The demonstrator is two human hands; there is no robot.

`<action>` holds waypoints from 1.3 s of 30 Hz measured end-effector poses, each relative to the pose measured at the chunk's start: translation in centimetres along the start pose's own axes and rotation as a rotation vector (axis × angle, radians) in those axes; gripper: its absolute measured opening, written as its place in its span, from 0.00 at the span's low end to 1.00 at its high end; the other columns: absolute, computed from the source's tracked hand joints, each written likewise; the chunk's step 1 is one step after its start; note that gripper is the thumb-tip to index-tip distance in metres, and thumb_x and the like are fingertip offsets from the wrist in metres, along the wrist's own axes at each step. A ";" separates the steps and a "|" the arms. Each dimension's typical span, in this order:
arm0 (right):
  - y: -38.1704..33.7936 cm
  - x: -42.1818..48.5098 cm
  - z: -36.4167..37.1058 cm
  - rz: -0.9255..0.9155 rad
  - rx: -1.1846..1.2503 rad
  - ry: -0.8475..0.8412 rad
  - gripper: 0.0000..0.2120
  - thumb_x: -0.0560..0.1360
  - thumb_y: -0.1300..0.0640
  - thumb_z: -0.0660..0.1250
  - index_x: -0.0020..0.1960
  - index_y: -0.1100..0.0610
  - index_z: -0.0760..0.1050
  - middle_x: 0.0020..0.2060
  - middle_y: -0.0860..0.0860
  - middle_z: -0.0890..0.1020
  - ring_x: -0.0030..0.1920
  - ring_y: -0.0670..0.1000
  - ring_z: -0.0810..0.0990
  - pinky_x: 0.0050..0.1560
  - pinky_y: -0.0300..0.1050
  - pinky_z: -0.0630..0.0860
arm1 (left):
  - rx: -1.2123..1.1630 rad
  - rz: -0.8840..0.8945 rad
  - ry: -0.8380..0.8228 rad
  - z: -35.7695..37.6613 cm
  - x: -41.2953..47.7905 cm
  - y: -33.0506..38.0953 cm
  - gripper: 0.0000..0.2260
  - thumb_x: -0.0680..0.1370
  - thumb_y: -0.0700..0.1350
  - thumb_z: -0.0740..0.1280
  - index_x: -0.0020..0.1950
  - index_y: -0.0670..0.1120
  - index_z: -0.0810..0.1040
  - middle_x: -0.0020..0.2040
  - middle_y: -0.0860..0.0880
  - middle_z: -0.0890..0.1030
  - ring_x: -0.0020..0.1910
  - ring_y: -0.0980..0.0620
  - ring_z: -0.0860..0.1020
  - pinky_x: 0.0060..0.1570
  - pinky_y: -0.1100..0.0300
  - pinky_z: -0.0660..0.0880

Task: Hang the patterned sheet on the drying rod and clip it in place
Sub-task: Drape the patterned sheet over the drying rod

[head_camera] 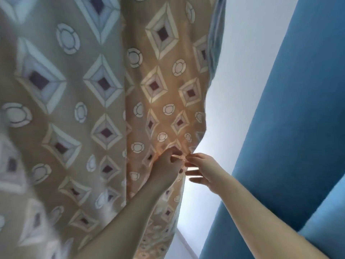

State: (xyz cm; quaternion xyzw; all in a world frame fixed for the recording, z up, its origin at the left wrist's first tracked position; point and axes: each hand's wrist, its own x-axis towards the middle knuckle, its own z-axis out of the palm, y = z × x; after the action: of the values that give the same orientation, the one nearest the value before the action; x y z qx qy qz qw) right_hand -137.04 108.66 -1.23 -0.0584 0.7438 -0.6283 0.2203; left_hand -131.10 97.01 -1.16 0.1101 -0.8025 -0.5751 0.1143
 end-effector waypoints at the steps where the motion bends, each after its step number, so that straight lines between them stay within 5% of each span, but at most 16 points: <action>1: 0.0 1.0 -0.5 0.004 -0.013 -0.007 0.07 0.78 0.57 0.61 0.51 0.56 0.76 0.46 0.55 0.80 0.42 0.54 0.79 0.44 0.46 0.77 | 0.010 0.009 -0.002 0.8 1.0 0.2 0.08 0.78 0.44 0.61 0.56 0.52 0.73 0.48 0.52 0.80 0.44 0.53 0.80 0.43 0.59 0.76; 6: 0.2 5.0 -2.3 0.038 0.019 -0.044 0.08 0.78 0.57 0.59 0.55 0.57 0.74 0.44 0.53 0.78 0.40 0.52 0.78 0.42 0.44 0.76 | -0.079 -0.016 0.162 2.9 6.1 0.7 0.20 0.77 0.43 0.62 0.69 0.53 0.66 0.62 0.49 0.74 0.59 0.50 0.74 0.61 0.47 0.72; 10: 0.5 7.0 -2.7 0.070 0.042 -0.101 0.10 0.79 0.57 0.58 0.58 0.58 0.72 0.43 0.52 0.77 0.37 0.51 0.77 0.39 0.42 0.74 | -0.021 -0.069 0.603 1.1 9.0 -0.7 0.33 0.73 0.46 0.64 0.75 0.50 0.53 0.73 0.46 0.61 0.71 0.45 0.63 0.70 0.46 0.61; 12: 0.4 8.2 -2.7 0.083 0.058 -0.104 0.10 0.79 0.57 0.59 0.58 0.58 0.72 0.43 0.52 0.77 0.37 0.50 0.77 0.37 0.41 0.73 | 0.027 -0.030 0.754 0.4 10.0 -1.0 0.34 0.71 0.45 0.63 0.75 0.46 0.54 0.74 0.45 0.59 0.72 0.44 0.60 0.71 0.47 0.58; 14: 0.0 9.5 -2.5 0.097 0.081 -0.103 0.08 0.79 0.57 0.59 0.56 0.57 0.73 0.43 0.52 0.77 0.36 0.50 0.77 0.37 0.41 0.73 | 0.094 -0.025 0.707 0.5 11.0 -0.4 0.26 0.74 0.38 0.64 0.72 0.42 0.63 0.71 0.43 0.63 0.71 0.47 0.61 0.70 0.59 0.55; 17: -0.5 11.5 -1.8 0.112 0.098 -0.116 0.04 0.79 0.57 0.59 0.51 0.56 0.72 0.43 0.52 0.77 0.36 0.50 0.77 0.37 0.41 0.73 | 0.094 -0.037 0.586 0.2 13.2 -1.0 0.17 0.73 0.36 0.64 0.62 0.42 0.75 0.58 0.39 0.76 0.59 0.43 0.73 0.60 0.55 0.68; 19: -1.1 12.7 -1.0 0.118 0.105 -0.129 0.03 0.79 0.57 0.60 0.48 0.55 0.72 0.42 0.52 0.77 0.36 0.51 0.77 0.37 0.41 0.73 | 0.048 -0.093 0.538 -0.5 14.2 -1.6 0.13 0.74 0.38 0.64 0.57 0.43 0.77 0.48 0.41 0.78 0.47 0.43 0.76 0.52 0.53 0.72; 25: -2.0 17.3 0.6 0.028 0.033 -0.149 0.05 0.79 0.57 0.60 0.46 0.54 0.72 0.38 0.50 0.78 0.35 0.50 0.77 0.35 0.40 0.73 | 0.137 -0.134 0.518 -1.5 17.0 -4.3 0.04 0.75 0.40 0.63 0.45 0.48 0.77 0.33 0.54 0.75 0.38 0.49 0.74 0.43 0.58 0.70; 33: 0.0 25.8 2.9 -0.042 -0.269 -0.196 0.07 0.77 0.59 0.59 0.41 0.53 0.71 0.35 0.49 0.77 0.32 0.48 0.74 0.31 0.37 0.69 | 0.322 -0.402 0.489 -0.5 20.7 -9.6 0.07 0.77 0.42 0.58 0.46 0.52 0.73 0.42 0.52 0.78 0.42 0.49 0.75 0.40 0.60 0.68; 39: 1.4 32.0 6.8 -0.126 -0.499 -0.340 0.06 0.76 0.57 0.61 0.40 0.52 0.72 0.36 0.49 0.77 0.37 0.51 0.75 0.35 0.39 0.70 | 0.364 -0.563 0.576 -2.2 22.3 -12.7 0.11 0.79 0.42 0.57 0.58 0.44 0.75 0.53 0.47 0.80 0.50 0.46 0.76 0.42 0.59 0.68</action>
State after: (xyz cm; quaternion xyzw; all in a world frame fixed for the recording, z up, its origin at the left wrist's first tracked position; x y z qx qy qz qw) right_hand -162.68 91.09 -11.46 -0.2608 0.8227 -0.4198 0.2810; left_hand -151.00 84.16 -11.29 0.4988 -0.7647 -0.3791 0.1511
